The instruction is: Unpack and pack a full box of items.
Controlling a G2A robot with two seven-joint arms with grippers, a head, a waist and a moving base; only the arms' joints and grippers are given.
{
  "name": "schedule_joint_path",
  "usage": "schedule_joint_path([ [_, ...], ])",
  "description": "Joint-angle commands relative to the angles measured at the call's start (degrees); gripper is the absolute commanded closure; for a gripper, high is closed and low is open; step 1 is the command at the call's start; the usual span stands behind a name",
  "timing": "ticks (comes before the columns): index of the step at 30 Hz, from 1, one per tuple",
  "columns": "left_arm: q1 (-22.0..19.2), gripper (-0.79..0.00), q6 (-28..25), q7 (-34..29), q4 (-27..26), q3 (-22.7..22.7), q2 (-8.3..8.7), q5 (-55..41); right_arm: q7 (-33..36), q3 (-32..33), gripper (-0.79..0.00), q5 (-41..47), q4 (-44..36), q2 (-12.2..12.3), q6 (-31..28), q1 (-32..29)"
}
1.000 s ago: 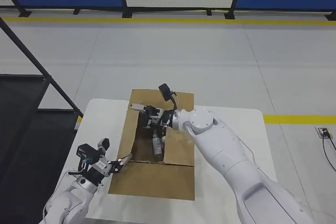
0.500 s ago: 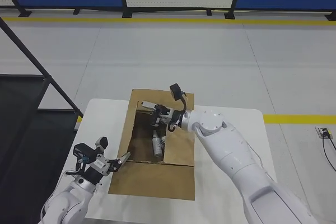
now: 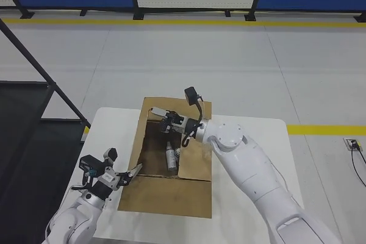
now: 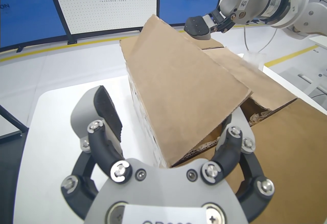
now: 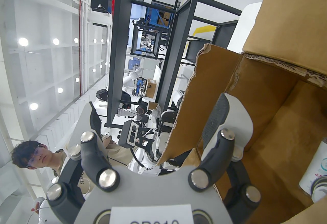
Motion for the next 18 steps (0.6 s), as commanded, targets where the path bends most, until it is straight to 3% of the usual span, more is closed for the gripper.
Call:
schedule_joint_path([
  [1,0.03,-0.785,-0.03,0.0,-0.01,-0.07,-0.03,0.0,-0.84,0.29,-0.785,-1.37,-1.99,0.32,0.99,-0.69],
  [18,-0.28,-0.785,-0.78,-0.01,-0.4,-1.03,-0.21,-0.42,-5.6,2.93,-0.785,-9.1,-17.29,2.34,6.28,-7.16],
])
